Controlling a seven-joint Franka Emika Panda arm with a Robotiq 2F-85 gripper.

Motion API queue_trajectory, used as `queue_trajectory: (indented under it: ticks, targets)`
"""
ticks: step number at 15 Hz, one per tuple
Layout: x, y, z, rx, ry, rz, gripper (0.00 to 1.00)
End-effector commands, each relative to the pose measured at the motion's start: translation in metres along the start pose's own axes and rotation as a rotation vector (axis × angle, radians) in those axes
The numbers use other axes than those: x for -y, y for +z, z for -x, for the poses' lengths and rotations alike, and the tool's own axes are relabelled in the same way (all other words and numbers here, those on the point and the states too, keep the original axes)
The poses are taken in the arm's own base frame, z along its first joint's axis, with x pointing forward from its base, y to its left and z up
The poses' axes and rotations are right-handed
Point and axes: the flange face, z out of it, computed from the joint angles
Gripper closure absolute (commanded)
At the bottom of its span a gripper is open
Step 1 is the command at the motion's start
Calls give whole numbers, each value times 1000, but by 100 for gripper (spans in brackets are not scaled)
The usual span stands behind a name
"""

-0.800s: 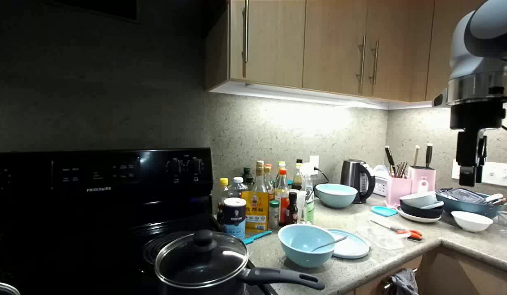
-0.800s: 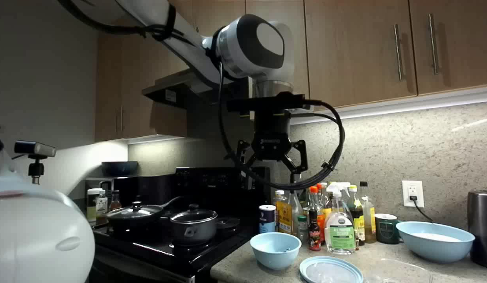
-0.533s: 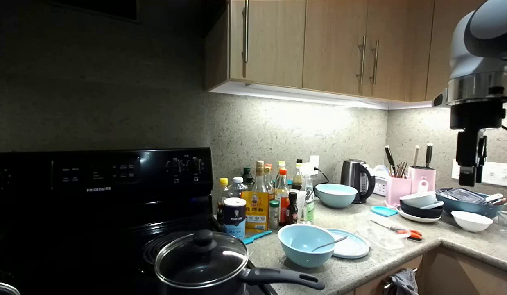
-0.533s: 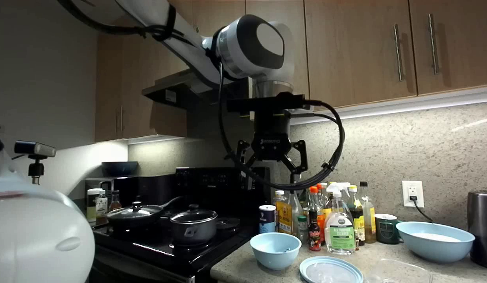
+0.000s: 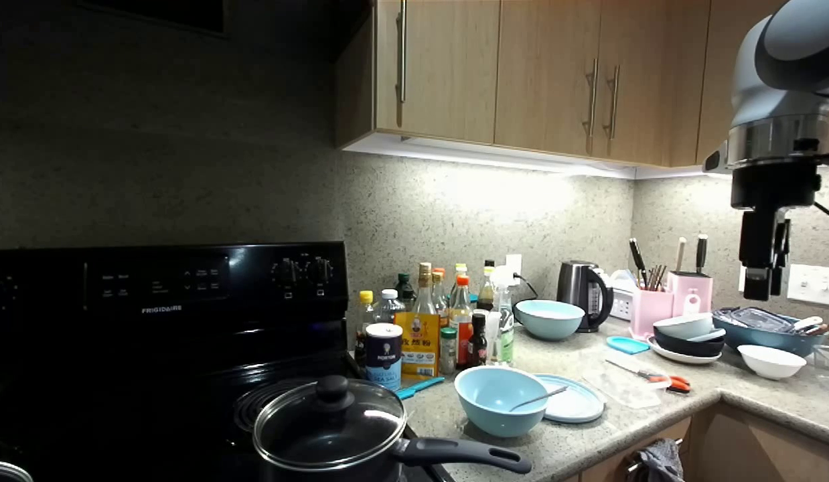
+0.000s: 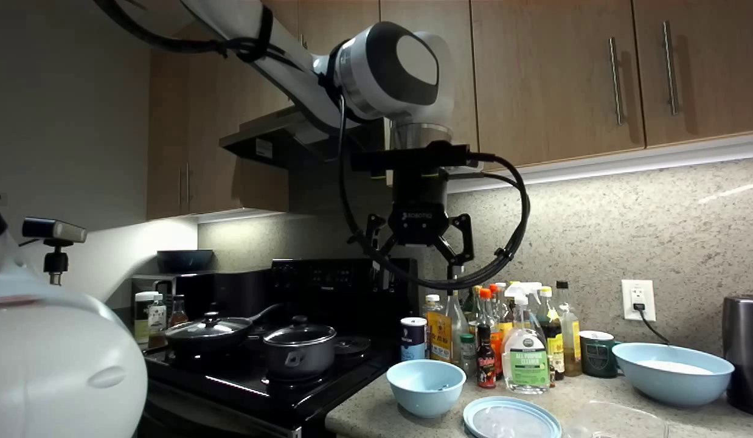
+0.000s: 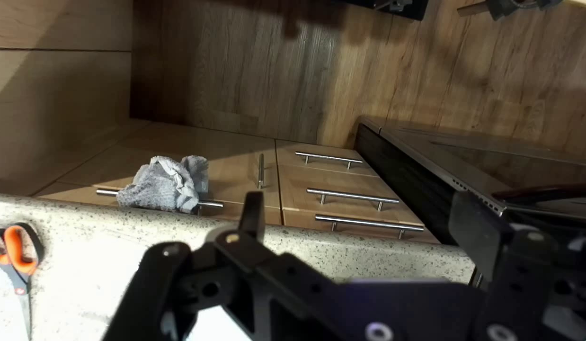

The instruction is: Put the spoon on the blue plate

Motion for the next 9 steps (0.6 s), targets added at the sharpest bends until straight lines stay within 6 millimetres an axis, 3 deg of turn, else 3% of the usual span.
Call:
queue_trajectory:
  ticks: [1, 6, 7, 9]
  targets:
    - [16, -15, -39, 1, -6, 17, 0]
    - [62, -35, -95, -17, -13, 145, 0]
    - [53, -31, -77, -17, -25, 97, 0]
    - [61, -29, -86, -10, -34, 106, 0]
